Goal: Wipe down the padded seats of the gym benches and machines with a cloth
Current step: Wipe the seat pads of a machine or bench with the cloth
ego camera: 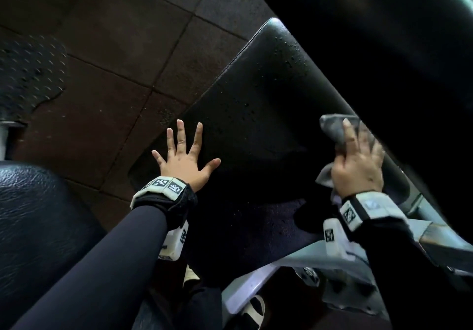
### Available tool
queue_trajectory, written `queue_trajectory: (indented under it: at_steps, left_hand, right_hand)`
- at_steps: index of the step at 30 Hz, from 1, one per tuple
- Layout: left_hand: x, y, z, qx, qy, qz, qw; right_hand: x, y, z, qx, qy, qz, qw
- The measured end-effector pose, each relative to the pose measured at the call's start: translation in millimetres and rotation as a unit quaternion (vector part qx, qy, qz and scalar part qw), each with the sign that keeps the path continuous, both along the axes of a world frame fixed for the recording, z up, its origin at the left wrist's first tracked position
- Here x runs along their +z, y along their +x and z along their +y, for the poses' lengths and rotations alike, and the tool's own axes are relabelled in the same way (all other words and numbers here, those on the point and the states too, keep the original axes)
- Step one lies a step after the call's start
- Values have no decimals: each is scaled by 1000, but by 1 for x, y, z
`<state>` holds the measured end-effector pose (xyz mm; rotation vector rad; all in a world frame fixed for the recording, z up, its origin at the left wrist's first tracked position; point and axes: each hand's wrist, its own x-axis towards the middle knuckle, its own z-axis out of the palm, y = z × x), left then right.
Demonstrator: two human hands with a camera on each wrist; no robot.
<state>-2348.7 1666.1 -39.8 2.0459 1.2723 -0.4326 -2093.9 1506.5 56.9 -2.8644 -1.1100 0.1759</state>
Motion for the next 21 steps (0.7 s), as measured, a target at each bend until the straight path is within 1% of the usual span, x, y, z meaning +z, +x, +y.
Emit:
queue_trajectory:
  at_steps: [3, 5, 7, 9, 10, 12, 14, 17, 19, 21]
  left_hand:
    - [-1, 0, -1, 2, 1, -2, 1000]
    - [-1, 0, 0, 5, 1, -3, 1000]
    - [-1, 0, 0, 5, 0, -4, 1000]
    - [-1, 0, 0, 4, -1, -4, 1000]
    - [-1, 0, 0, 3, 0, -4, 1000]
    - [-2, 0, 0, 3, 1, -5, 1000]
    - [-2, 0, 1, 2, -1, -2, 1000]
    - [-3, 0, 1, 1, -1, -1, 1000]
    - [-4, 0, 1, 0, -2, -1, 1000]
    - [-4, 0, 1, 2, -2, -1, 1000]
  right_hand:
    - [22, 2, 41, -85, 20, 105, 991]
    - [25, 0, 66, -87, 31, 125, 988]
    - [12, -6, 86, -39, -8, 83, 996]
    - [-5, -18, 95, 37, -52, 26, 998]
    - [-15, -26, 94, 80, -67, 4, 994]
    - [-31, -42, 79, 145, -67, -8, 987]
    - [-40, -52, 51, 176, -52, -2, 983]
    - [-44, -45, 5, 159, -54, -1, 986]
    - [-38, -27, -11, 109, -58, -8, 992]
    - [-26, -11, -11, 64, -49, -17, 997]
